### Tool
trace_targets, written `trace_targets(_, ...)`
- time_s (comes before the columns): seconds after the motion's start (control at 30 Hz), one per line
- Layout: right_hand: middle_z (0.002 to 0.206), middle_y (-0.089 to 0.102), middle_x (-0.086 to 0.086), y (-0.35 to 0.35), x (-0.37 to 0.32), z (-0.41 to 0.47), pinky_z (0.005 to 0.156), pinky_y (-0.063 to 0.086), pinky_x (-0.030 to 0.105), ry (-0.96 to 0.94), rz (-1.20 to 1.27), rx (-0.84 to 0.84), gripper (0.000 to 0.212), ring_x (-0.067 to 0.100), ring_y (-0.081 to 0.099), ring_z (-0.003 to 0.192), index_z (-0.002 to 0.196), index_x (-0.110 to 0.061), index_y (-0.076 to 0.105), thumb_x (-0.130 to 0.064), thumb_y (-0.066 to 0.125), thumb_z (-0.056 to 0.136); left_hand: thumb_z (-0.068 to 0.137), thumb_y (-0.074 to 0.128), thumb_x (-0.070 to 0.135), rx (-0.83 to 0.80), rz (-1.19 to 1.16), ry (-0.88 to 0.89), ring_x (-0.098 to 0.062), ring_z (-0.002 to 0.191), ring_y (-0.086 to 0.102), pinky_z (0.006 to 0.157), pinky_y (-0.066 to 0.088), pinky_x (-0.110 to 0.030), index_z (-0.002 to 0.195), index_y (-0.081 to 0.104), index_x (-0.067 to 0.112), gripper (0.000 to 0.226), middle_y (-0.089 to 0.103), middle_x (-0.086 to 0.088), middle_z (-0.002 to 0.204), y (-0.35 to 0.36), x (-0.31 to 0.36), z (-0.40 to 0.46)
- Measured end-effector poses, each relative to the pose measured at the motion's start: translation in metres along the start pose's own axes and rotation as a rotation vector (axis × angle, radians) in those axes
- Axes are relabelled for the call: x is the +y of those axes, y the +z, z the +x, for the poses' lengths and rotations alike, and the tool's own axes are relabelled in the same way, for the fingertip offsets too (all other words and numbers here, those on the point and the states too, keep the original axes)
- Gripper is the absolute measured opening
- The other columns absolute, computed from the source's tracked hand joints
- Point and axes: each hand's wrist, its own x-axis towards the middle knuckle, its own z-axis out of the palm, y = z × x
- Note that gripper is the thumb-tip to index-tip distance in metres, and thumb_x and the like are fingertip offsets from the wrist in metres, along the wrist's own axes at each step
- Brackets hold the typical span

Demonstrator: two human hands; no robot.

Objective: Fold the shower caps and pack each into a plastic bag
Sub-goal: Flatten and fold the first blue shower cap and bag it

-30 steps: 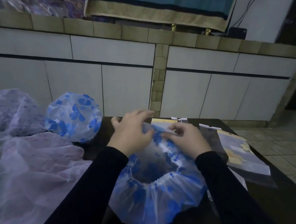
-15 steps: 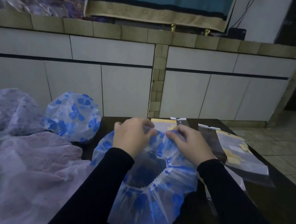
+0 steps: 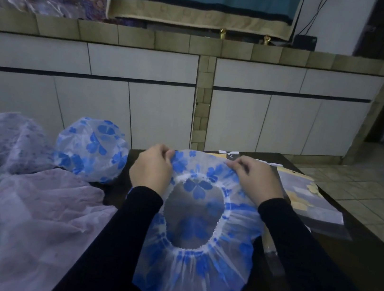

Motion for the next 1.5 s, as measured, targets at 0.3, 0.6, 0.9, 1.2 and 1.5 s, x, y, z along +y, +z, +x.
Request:
trace_targets(0.3, 0.074, 0.06, -0.005, -0.007, -0.015, 0.004, 0.063, 0.044, 0.03, -0.202, 0.079, -0.077, 0.03, 0.011, 0.055, 0.069, 0.094, -0.024, 0.065, -0.05, 0.051, 0.091, 0.089, 0.048, 0.061, -0.176, 0.255, 0.441, -0.013, 0.113, 0.051, 0.105, 0.024, -0.048, 0.12, 0.058, 0.036, 0.041, 0.061, 0.012, 0.115, 0.005, 0.031, -0.006)
trace_targets(0.6, 0.109, 0.06, -0.009, 0.011, 0.011, -0.008, 0.093, 0.045, 0.028, 0.244, 0.384, -0.223, 0.038, 0.011, 0.058, 0.098, 0.107, -0.016, 0.057, -0.037, 0.074, 0.079, 0.094, 0.05, 0.025, -0.043, 0.18, 0.115, -0.024, 0.108, 0.053, 0.096, 0.031, -0.044, 0.114, 0.052, 0.025, 0.02, 0.056, 0.0, 0.111, 0.012, 0.023, -0.007)
trace_targets(0.9, 0.095, 0.057, -0.011, 0.014, -0.008, -0.013, 0.078, 0.043, 0.026, 0.026, 0.258, -0.139, 0.039, 0.01, 0.053, 0.094, 0.101, -0.022, 0.06, -0.052, 0.07, 0.078, 0.095, 0.049, 0.046, -0.155, 0.168, 0.387, -0.016, 0.107, 0.05, 0.097, 0.025, -0.039, 0.116, 0.06, 0.032, 0.028, 0.059, 0.007, 0.111, 0.022, 0.02, -0.005)
trace_targets(1.2, 0.055, 0.042, -0.001, 0.024, 0.017, -0.023, 0.051, 0.033, 0.026, 0.086, 0.032, 0.051, 0.051, 0.015, 0.043, 0.054, 0.058, -0.018, 0.039, -0.056, 0.048, 0.091, 0.098, 0.047, 0.04, -0.099, 0.142, 0.152, -0.015, 0.085, 0.048, 0.073, 0.032, -0.029, 0.108, 0.066, 0.021, 0.029, 0.057, 0.001, 0.097, 0.041, 0.003, -0.005)
trace_targets(1.5, 0.095, 0.062, 0.0, 0.036, 0.023, -0.016, 0.068, 0.04, 0.029, 0.089, -0.33, 0.144, 0.04, 0.017, 0.056, 0.089, 0.101, -0.019, 0.058, -0.052, 0.036, 0.096, 0.093, 0.05, 0.051, 0.016, 0.322, 0.262, -0.02, 0.112, 0.046, 0.098, 0.031, -0.044, 0.122, 0.058, 0.026, 0.04, 0.055, 0.0, 0.12, 0.028, 0.002, -0.008)
